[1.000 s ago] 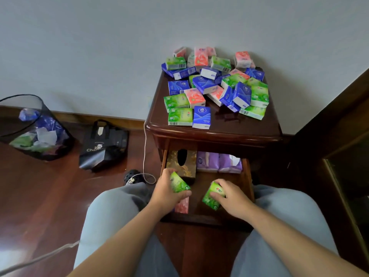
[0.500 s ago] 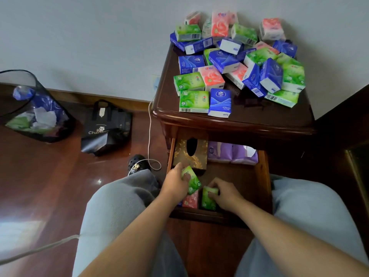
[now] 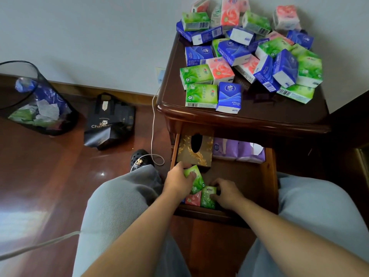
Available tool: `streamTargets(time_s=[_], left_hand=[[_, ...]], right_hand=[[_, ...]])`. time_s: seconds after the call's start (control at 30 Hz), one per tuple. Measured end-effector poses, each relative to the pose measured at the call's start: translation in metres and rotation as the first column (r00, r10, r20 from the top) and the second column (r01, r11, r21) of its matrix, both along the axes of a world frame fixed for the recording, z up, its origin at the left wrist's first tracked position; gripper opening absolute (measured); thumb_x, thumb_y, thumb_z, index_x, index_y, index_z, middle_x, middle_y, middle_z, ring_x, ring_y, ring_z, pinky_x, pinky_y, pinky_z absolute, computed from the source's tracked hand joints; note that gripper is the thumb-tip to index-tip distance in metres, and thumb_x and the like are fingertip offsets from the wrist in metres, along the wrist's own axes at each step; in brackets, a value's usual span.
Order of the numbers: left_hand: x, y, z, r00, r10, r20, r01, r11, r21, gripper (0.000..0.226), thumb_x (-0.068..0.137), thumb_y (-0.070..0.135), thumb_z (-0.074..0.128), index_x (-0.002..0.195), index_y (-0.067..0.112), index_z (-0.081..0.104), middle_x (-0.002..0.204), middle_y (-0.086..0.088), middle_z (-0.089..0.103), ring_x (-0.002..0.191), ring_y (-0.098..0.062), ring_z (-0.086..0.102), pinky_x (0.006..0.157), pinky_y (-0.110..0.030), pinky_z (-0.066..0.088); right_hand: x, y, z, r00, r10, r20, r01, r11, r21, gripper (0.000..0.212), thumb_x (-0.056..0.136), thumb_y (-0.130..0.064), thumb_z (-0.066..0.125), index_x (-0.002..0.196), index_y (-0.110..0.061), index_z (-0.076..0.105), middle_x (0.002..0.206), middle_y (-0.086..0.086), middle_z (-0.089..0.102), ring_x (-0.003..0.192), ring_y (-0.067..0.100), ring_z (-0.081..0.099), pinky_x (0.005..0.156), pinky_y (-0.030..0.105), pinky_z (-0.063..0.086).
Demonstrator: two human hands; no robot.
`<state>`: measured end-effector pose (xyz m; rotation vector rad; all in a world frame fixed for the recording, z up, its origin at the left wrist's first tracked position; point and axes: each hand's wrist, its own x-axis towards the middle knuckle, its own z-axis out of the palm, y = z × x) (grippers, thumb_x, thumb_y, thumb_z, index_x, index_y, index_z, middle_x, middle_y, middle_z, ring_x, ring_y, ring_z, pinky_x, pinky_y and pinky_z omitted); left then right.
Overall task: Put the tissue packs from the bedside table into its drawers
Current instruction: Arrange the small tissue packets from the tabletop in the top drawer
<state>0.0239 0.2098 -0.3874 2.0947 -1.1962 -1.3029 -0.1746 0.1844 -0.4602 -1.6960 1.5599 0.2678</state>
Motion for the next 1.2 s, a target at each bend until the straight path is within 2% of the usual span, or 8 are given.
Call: streamTargets(time_s=[0.13,0.27,0.37,0.43,0.6,0.77,1.0,1.2], left_hand=[[-0.005,-0.001,0.002,0.999,-0.044,0.031,0.046,0.998,-0.043,0.033,0.1,0.025,0.067,0.133,0.025,0.063,0.128,-0.001,0.062,0.103,-0.014,0.057,0.069,-0.016,0.044],[-0.016,-0.002,0.001,0.997,-0.078,0.025,0.08,0.994,-0.074,0.034,0.096,0.026,0.073,0.13,0.025,0.069,0.122,-0.001,0.064,0.099,-0.016,0.062,0.083,-0.028,0.053],[-0.029,-0.002,-0.001,0.991,-0.129,-0.035,0.125,0.987,-0.099,0.037,0.093,0.025,0.077,0.129,0.026,0.071,0.112,0.004,0.07,0.086,-0.004,0.059,0.069,-0.011,0.044],[-0.038,-0.003,-0.002,0.988,-0.135,-0.077,0.128,0.988,-0.084,0.044,0.091,0.026,0.079,0.133,0.024,0.066,0.114,0.003,0.069,0.097,-0.011,0.063,0.08,-0.02,0.051],[-0.05,-0.004,-0.009,0.984,-0.163,-0.067,0.166,0.986,0.033,0.042,0.101,0.019,0.064,0.141,0.014,0.056,0.129,-0.008,0.066,0.118,-0.023,0.062,0.102,-0.035,0.05],[-0.043,0.001,-0.022,0.854,-0.495,0.161,0.422,0.839,0.345,0.049,0.101,0.015,0.05,0.15,0.017,0.045,0.154,-0.015,0.04,0.144,-0.039,0.037,0.119,-0.048,0.034],[-0.044,-0.002,-0.019,0.802,-0.577,0.153,0.467,0.766,0.442,0.057,0.101,0.017,0.05,0.156,0.023,0.034,0.165,-0.012,0.015,0.149,-0.047,0.017,0.12,-0.056,0.03],[-0.046,-0.007,-0.022,0.797,-0.57,0.198,0.42,0.76,0.496,0.057,0.102,0.025,0.053,0.156,0.023,0.035,0.167,-0.01,0.014,0.15,-0.047,0.014,0.117,-0.055,0.033]], right_hand=[[-0.004,-0.005,0.023,0.998,0.05,-0.025,-0.051,0.998,-0.026,0.046,0.094,-0.027,0.073,0.137,-0.024,0.057,0.136,0.005,0.061,0.127,0.026,0.059,0.103,0.036,0.051],[-0.005,-0.012,0.051,0.871,-0.257,0.419,0.26,0.964,0.052,0.062,0.087,0.005,0.067,0.136,-0.032,0.055,0.136,0.001,0.062,0.11,0.014,0.063,0.086,0.023,0.055],[-0.015,-0.008,0.063,0.779,-0.246,0.576,0.183,0.969,0.165,0.084,0.083,0.002,0.08,0.149,-0.036,0.045,0.14,-0.007,0.058,0.117,0.006,0.063,0.087,0.02,0.055],[-0.024,-0.002,0.063,0.767,-0.215,0.605,0.174,0.977,0.126,0.081,0.081,-0.005,0.088,0.147,-0.031,0.051,0.133,-0.009,0.064,0.112,0.001,0.067,0.087,0.018,0.054],[-0.038,0.002,0.05,0.905,-0.149,0.398,0.163,0.987,0.0,0.047,0.084,-0.018,0.087,0.122,-0.033,0.064,0.117,-0.009,0.07,0.108,0.011,0.067,0.089,0.028,0.056],[-0.048,0.004,0.025,0.976,-0.207,0.059,0.205,0.978,0.04,0.032,0.094,-0.019,0.075,0.12,-0.029,0.061,0.124,0.002,0.066,0.112,0.02,0.063,0.096,0.032,0.053],[-0.038,0.005,0.003,0.994,-0.106,-0.035,0.107,0.994,0.029,0.046,0.093,-0.011,0.072,0.135,-0.027,0.062,0.142,0.01,0.049,0.13,0.028,0.054,0.11,0.025,0.039],[-0.027,-0.001,0.0,0.996,0.073,-0.05,-0.076,0.995,-0.057,0.05,0.095,-0.019,0.068,0.14,-0.037,0.059,0.14,0.0,0.049,0.137,0.032,0.034,0.118,0.04,0.035]])
